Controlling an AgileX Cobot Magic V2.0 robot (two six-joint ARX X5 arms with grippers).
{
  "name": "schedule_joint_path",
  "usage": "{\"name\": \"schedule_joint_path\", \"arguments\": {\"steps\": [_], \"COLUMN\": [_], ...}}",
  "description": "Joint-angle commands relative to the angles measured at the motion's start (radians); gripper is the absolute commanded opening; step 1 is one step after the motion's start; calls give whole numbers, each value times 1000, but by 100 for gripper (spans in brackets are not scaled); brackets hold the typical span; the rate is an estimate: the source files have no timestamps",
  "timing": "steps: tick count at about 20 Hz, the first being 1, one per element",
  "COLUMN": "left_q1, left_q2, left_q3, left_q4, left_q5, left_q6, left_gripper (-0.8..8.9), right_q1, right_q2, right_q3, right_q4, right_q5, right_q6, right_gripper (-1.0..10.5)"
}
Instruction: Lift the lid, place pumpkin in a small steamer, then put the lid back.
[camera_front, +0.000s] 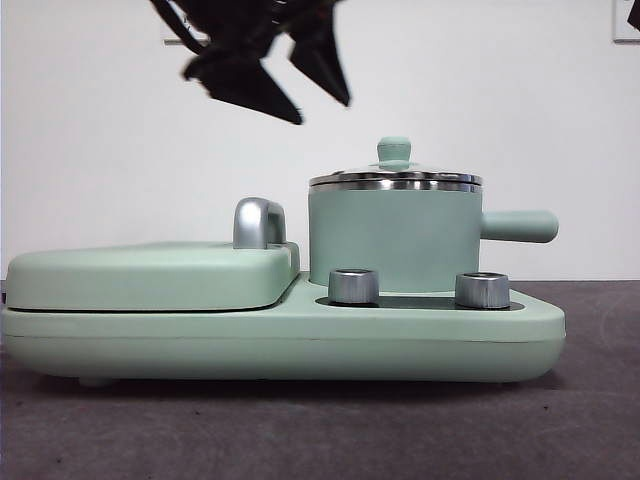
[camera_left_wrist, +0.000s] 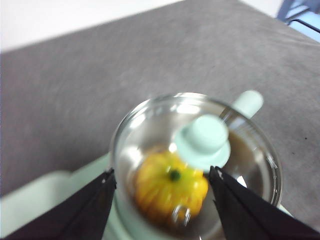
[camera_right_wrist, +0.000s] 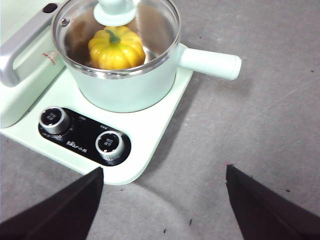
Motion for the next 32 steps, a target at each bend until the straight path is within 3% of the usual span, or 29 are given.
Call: {"name": "schedule_joint_path", "arguments": {"steps": [1,5,9,16,22,23,24,25,32], "left_q1": [6,40,79,126,124,124,124,124,124], "left_q2": [-60,-181,-366,-703,-742,-741,-741,-741,-747], "left_q3": [18,-6,-163,-422,-432,-432,-432,-432,-432], "left_q4": [-63,-215,-241,-333,-430,-430,-430,-433,-449], "left_q5": [-3,-47,-51,-53,-47,-47,-46,-44,-41], "left_q6": [-71,-51,-56,-223,-199,-190,-184,-188,-178], "left_gripper": [309,309,308,307,305,264,111,-10,7], "right_q1": [4,4,5,5,5,5,5,5,5], "right_q2": [21,84,132,146,145,144,145,145,138], "right_q3": [7,7,7,7,7,7,7,7,7], "right_q4": [10,15,57,114,71,71,70,71,70], "right_q5": [-24,-53,-59,-164,-187,-185,-187,-187,-203], "right_q6": [5,2,-5,-8,-3,-2,-1,-4,2], "right_gripper": [378,378,378,377,348,225,49,-5,20]}}
